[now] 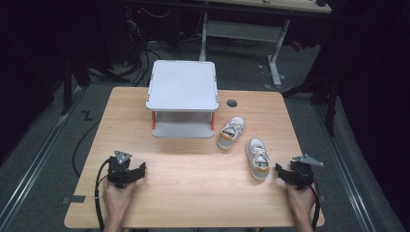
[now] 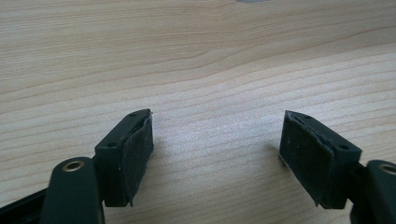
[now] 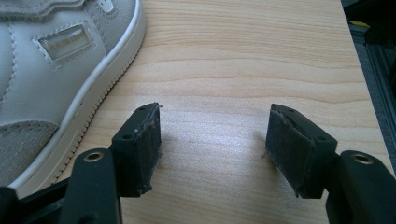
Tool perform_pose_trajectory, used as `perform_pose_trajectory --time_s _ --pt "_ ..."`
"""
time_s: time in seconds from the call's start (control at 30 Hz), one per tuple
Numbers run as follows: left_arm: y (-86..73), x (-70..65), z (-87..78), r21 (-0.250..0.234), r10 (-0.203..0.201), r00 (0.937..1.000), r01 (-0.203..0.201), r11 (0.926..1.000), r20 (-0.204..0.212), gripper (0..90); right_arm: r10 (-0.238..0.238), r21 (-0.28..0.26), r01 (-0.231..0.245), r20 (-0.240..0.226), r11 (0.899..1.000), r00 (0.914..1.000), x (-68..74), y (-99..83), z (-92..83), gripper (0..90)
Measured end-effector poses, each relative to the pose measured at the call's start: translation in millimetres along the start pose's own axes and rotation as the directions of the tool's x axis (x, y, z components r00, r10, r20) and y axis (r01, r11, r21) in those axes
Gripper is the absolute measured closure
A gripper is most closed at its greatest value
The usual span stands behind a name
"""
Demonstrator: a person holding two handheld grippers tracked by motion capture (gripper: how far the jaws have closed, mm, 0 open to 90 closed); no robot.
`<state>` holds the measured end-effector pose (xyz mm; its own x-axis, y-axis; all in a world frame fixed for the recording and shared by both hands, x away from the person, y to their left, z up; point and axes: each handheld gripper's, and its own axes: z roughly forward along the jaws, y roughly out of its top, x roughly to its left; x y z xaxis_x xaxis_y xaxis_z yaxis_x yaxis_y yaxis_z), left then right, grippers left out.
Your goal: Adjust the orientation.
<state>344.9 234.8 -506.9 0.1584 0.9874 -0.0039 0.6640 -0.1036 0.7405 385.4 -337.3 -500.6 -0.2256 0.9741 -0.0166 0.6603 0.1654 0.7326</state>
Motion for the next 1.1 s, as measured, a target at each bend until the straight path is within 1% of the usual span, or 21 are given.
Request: perform_pose_trajectory --time_s 0.33,0.53,0.6,0.77,0.8,0.87,1.0,1.1 --pt "0.2 -0.6 0.2 0.0 0.0 1.0 0.0 1.0 -0.002 26.2 -0.006 0.0 0.006 -0.002 1.0 1.0 0.3 0.1 0.4 34.0" --pt "0.4 -0.6 0.3 0.001 0.012 0.9999 -0.012 0.9999 0.007 26.6 -0.007 0.001 0.007 -0.006 1.0 1.0 0.8 0.2 0.3 34.0" --pt "0.3 -1.4 0.2 -0.003 0.016 0.9998 -0.016 0.9999 0.011 28.1 -0.01 0.001 0.011 -0.008 1.0 0.9999 0.7 0.2 0.3 34.0" --pt "1.6 -6.7 1.1 -0.005 0.03 0.9993 -0.03 0.9995 0.02 29.3 -0.013 0.0 0.013 -0.008 1.0 0.9999 0.6 0.2 0.3 34.0" --pt "1.6 -6.7 1.1 -0.005 0.03 0.9993 -0.03 0.9995 0.02 30.5 -0.013 0.0 0.013 -0.009 1.0 0.9999 0.6 0.2 0.3 34.0" --pt "3.9 -10.7 2.1 -0.001 0.046 0.9986 -0.046 0.9989 0.027 31.8 -0.011 0.002 0.011 -0.011 1.0 0.9999 1.1 0.1 0.2 34.0" --pt "6.2 -15.1 3.5 0.003 0.051 0.9978 -0.051 0.9987 0.042 33.2 -0.012 0.001 0.012 -0.013 1.0 0.9998 1.2 0.1 0.2 33.9" --pt "8.1 -18.6 3.6 0.012 0.06 0.9973 -0.06 0.9981 0.042 36.3 -0.011 0.002 0.011 -0.013 1.0 0.9999 1.3 0.1 0.1 33.9"
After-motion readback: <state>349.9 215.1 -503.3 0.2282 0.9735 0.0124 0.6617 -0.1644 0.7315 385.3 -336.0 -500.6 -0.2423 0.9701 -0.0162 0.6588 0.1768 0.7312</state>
